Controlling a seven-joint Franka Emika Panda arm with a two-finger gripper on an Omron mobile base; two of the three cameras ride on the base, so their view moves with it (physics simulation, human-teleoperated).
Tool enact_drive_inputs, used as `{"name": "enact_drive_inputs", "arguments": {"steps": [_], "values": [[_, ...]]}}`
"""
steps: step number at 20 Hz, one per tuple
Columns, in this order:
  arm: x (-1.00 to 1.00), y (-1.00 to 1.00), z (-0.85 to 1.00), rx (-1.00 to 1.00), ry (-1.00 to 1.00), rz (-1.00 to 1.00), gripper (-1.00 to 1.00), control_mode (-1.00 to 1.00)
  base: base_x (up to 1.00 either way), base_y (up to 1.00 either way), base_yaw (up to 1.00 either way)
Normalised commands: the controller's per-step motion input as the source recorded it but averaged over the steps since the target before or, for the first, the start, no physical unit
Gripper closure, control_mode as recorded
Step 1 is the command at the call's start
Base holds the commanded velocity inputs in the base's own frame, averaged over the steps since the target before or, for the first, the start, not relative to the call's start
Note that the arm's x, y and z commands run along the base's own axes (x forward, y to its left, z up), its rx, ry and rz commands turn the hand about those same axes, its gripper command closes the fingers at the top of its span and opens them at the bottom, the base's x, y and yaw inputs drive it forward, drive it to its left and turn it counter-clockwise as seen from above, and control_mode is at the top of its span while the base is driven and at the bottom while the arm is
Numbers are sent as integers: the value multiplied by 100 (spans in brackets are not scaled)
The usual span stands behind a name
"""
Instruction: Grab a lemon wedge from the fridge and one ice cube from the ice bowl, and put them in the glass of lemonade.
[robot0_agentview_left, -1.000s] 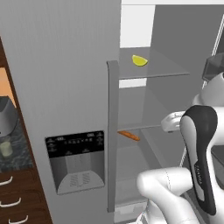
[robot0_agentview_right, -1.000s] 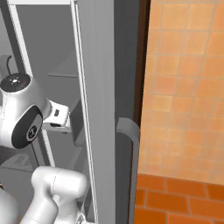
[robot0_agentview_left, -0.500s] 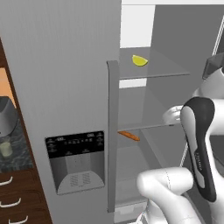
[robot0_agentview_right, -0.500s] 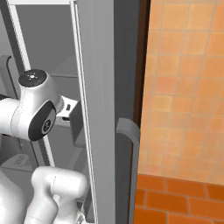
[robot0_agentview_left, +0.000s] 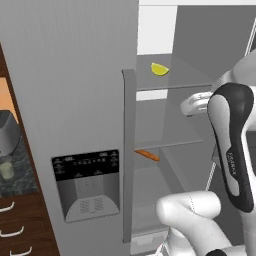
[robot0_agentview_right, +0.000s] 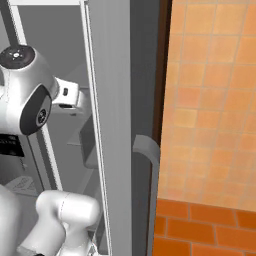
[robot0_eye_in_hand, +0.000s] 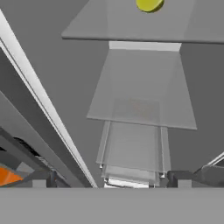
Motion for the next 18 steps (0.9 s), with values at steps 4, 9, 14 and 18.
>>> {"name": "enact_drive_inputs", "arguments": {"steps": [4,9,14,18], "values": [[87,12,100,-8,-5,1,-100,-100,0,0,0],[100,-4,27,-3,-1,0,-100,-100,0,0,0],[100,-10,-44,0,-1,0,-100,-100,0,0,0],[100,-2,-58,0,0,4,-100,-100,0,0,0]]}}
